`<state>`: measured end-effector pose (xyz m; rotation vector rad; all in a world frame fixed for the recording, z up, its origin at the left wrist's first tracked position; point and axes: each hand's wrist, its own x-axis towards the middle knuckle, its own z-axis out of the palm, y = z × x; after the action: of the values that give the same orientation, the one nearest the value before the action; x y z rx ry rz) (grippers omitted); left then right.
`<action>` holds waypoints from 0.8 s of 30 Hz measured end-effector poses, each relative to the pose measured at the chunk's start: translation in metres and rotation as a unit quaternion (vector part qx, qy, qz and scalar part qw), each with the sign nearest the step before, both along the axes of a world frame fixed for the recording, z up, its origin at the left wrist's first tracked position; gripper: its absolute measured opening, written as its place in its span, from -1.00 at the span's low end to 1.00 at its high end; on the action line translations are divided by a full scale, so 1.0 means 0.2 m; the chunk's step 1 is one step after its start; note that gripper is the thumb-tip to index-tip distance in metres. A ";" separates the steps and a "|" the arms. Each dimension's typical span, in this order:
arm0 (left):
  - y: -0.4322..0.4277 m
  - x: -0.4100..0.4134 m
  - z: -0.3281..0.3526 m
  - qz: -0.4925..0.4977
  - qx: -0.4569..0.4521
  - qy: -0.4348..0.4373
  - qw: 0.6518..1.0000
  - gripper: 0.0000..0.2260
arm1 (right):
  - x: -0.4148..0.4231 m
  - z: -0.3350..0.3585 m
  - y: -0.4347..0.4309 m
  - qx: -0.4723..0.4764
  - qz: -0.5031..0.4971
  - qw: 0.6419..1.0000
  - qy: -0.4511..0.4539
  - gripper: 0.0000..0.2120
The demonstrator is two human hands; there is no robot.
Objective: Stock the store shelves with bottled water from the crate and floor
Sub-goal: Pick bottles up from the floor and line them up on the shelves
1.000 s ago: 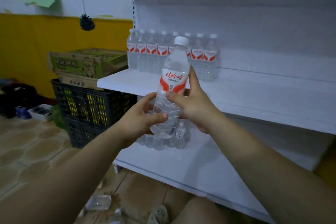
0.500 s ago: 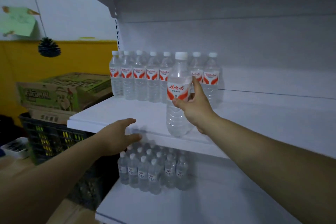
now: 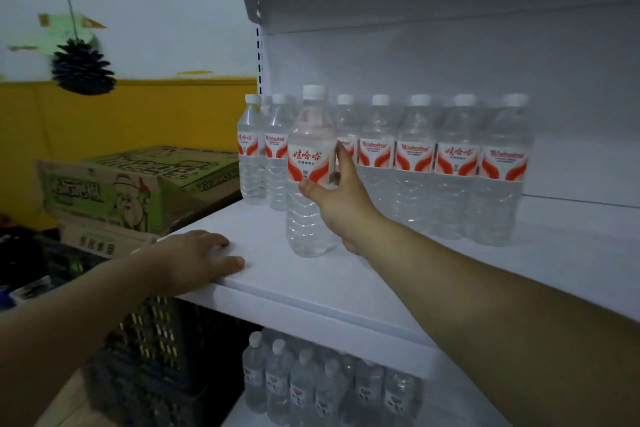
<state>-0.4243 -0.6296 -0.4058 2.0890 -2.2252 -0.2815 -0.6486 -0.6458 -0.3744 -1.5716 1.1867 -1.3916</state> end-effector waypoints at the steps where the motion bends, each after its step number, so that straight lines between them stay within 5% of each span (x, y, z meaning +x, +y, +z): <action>1: -0.01 0.03 -0.02 -0.002 -0.017 0.002 1.000 0.11 | 0.04 0.00 -0.03 0.000 0.001 1.000 0.003 -0.24; 6: -0.03 0.07 -0.21 -0.016 -0.174 -0.001 0.985 -0.13 | 0.09 0.07 -0.09 0.089 0.041 0.991 0.091 -0.20; 24: -0.07 0.09 -0.28 -0.021 -0.265 0.010 0.964 -0.21 | 0.64 0.02 -0.51 0.068 -0.001 0.991 0.118 -0.26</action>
<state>-0.4055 -0.6438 -0.4620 1.7413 -2.0368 0.2654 -0.5204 -0.7475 -0.3697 -1.6698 1.3929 -1.1225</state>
